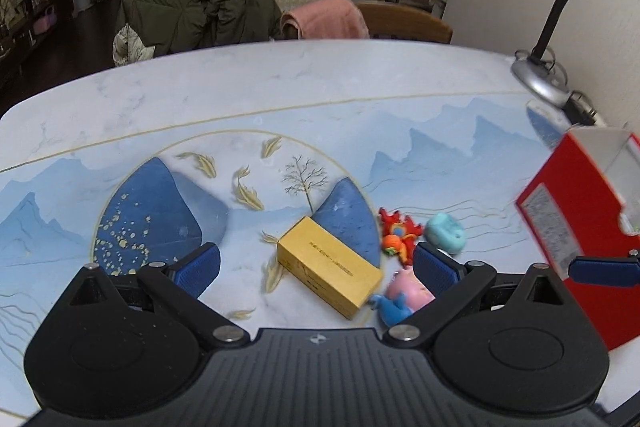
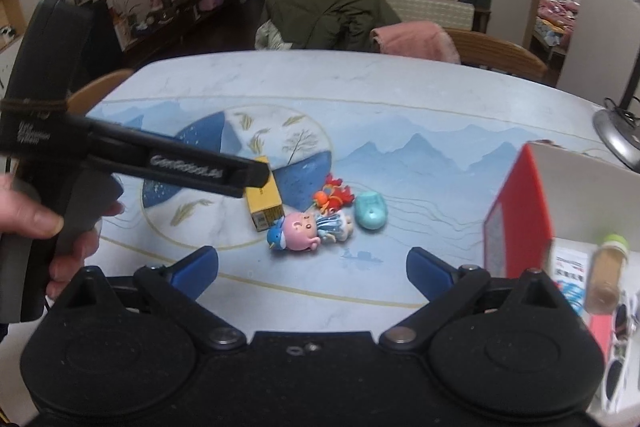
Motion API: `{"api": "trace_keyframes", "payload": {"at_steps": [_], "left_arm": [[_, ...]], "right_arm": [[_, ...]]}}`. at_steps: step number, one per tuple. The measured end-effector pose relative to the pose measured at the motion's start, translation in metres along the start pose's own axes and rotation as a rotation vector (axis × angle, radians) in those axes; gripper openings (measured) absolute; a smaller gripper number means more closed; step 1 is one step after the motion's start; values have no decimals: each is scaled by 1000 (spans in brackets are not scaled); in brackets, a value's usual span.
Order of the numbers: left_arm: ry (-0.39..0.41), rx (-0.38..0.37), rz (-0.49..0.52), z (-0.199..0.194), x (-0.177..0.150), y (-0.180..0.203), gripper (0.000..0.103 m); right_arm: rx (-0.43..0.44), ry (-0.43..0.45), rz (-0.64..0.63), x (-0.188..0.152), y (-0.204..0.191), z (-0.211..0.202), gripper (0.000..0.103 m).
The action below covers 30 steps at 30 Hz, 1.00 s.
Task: Organize rigid objects
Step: 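Withdraw both tools from the box toward the remaining table items, then grasp the yellow box with the left gripper while the right grasps the pink-haired doll keychain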
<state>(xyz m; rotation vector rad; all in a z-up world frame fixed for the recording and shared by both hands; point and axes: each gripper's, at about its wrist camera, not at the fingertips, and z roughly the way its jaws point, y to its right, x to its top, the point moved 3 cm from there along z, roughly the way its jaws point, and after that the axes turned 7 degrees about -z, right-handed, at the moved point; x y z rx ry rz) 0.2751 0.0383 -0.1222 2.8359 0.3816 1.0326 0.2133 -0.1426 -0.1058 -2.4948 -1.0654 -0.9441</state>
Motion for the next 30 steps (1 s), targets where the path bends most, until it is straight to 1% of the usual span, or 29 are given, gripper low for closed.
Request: {"api": "trace_keyframes", "payload": {"at_steps": [3, 11, 18, 23, 25, 27, 30], "left_arm": [[-12, 7, -25, 12, 2, -2, 103], [-29, 32, -66, 36, 4, -5, 103], [-40, 47, -76, 48, -1, -4, 102], [-35, 60, -94, 51, -2, -6, 102], [-36, 58, -92, 51, -3, -6, 98], [-41, 54, -91, 51, -3, -6, 88], [-46, 41, -96, 51, -5, -6, 82]], "right_arm": [[2, -22, -17, 2, 0, 18, 98], [20, -53, -85, 10, -4, 58, 96], [26, -88, -119, 9, -6, 83, 93], [31, -93, -111, 10, -6, 91, 91], [32, -91, -110, 12, -7, 93, 91], [41, -94, -106, 14, -8, 94, 91], [37, -102, -103, 15, -7, 97, 88]]}}
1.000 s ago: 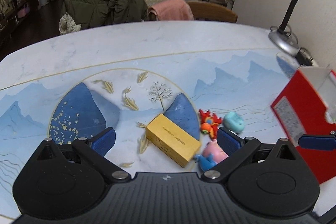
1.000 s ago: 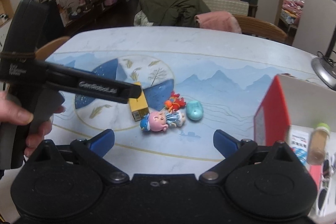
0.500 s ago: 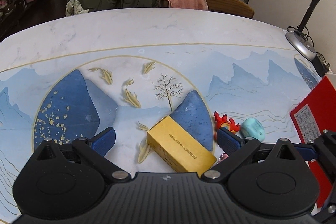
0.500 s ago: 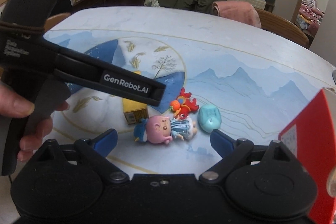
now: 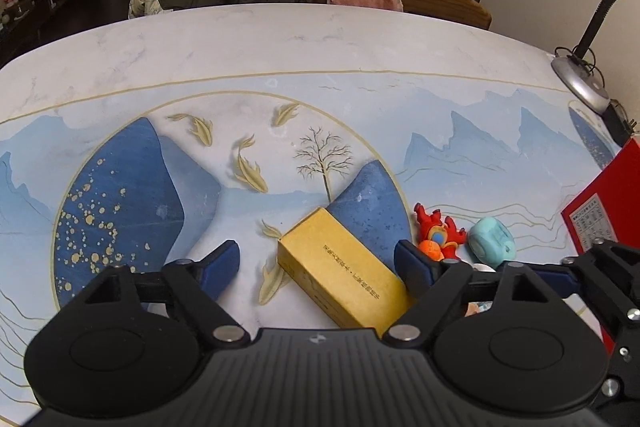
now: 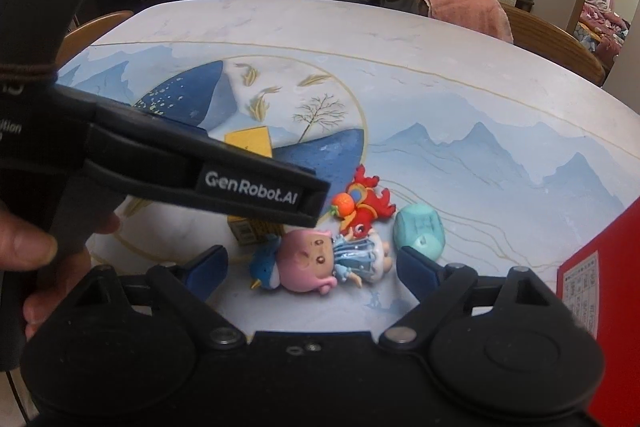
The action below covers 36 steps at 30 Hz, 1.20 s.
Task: Organize rigid objects
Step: 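Grasp the yellow box with the left gripper while the right grasps the pink-haired doll keychain, then carry the yellow box into the shoebox with the left tool while the right carries the doll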
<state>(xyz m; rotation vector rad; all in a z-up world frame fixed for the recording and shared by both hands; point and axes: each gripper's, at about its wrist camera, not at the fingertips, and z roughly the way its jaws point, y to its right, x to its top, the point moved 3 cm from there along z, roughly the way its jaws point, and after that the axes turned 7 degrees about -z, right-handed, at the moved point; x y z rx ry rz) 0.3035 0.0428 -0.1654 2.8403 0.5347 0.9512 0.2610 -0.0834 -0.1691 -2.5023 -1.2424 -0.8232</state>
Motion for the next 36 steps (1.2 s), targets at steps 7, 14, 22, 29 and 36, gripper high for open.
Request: {"api": "trace_keyframes", "payload": {"at_steps": [7, 14, 22, 29, 36], "left_arm": [[0, -37, 30, -6, -3, 6, 62], [-10, -61, 40, -8, -5, 4, 31], [-1, -49, 58, -19, -13, -1, 29], [-11, -82, 56, -43, -19, -2, 29], [-6, -118, 73, -73, -25, 9, 29]], "right_arm": [[-14, -26, 10, 0, 2, 2, 77], [-17, -40, 22, -4, 2, -3, 76], [-26, -39, 53, -15, 0, -24, 76], [-44, -19, 94, -22, 4, -58, 76], [-35, 3, 140, -29, 12, -99, 76]]}}
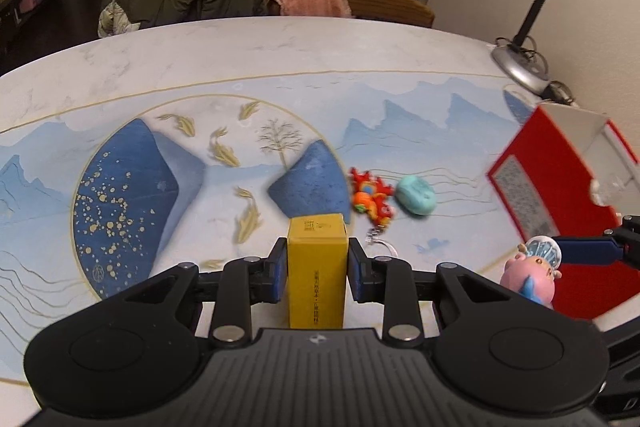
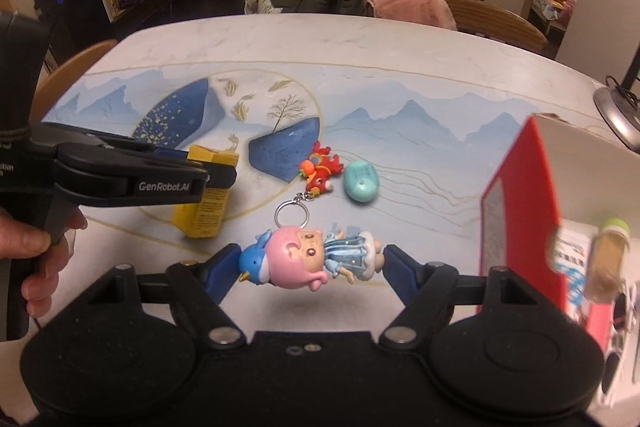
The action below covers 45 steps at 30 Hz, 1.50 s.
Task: Organize rigid objects
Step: 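Carry the yellow box into the shoebox with the left tool while the right carries the doll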
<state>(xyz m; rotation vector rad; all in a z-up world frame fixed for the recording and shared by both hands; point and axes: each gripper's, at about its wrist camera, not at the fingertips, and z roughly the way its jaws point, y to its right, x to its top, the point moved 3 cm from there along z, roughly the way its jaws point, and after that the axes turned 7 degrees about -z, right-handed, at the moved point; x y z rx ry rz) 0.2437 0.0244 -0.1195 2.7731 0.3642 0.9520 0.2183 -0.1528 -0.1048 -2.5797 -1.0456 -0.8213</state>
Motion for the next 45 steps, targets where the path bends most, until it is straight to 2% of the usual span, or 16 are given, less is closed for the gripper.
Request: {"api": "trace_keyframes", "payload": {"at_steps": [10, 22, 35, 45], "left_arm": [[23, -64, 53, -35, -1, 37, 28], [41, -128, 114, -59, -1, 91, 28], [92, -214, 213, -74, 23, 181, 28], [76, -253, 268, -56, 28, 249, 28]], "right_arm": [[-57, 92, 16, -5, 21, -66, 76], [-144, 145, 87, -30, 77, -116, 76], [-225, 144, 156, -62, 154, -132, 76], [-258, 104, 182, -86, 206, -124, 76]]}}
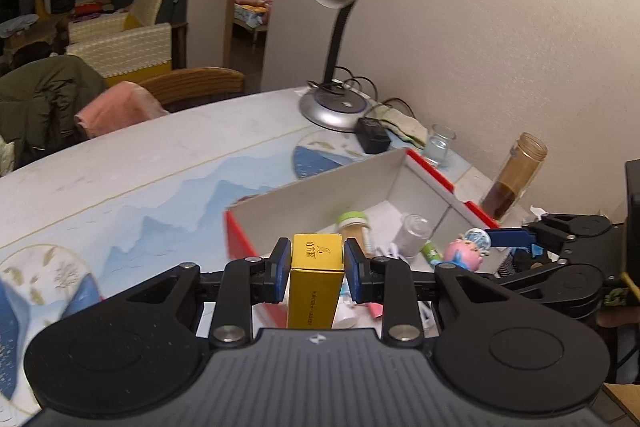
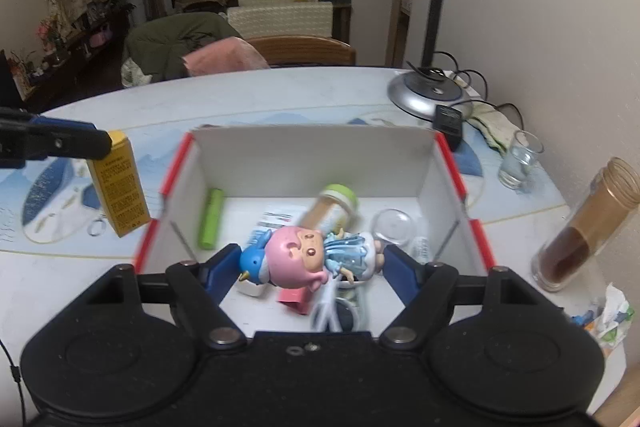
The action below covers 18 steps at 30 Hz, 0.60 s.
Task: Organize rigid objects
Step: 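Carry the yellow box into the shoebox with the left tool while the right carries the doll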
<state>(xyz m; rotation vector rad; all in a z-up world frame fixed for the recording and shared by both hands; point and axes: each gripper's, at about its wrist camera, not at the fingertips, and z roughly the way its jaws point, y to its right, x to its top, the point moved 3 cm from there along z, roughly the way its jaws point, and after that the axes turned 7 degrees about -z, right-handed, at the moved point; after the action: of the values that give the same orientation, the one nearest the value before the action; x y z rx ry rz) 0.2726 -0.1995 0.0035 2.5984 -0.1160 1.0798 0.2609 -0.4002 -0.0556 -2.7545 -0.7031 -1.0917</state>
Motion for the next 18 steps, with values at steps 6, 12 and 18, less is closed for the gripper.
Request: {"api": "trace_keyframes", "payload": {"at_steps": [6, 12, 18], "left_arm": [[-52, 37, 21, 35, 0, 14, 28], [-118, 105, 48, 74, -5, 19, 28], [-169, 156, 64, 102, -12, 19, 28]], "right_arm": [[-6, -25, -12, -6, 19, 13, 76], [-5, -56, -17, -11, 30, 33, 76], [9, -81, -43, -16, 31, 48, 76]]}}
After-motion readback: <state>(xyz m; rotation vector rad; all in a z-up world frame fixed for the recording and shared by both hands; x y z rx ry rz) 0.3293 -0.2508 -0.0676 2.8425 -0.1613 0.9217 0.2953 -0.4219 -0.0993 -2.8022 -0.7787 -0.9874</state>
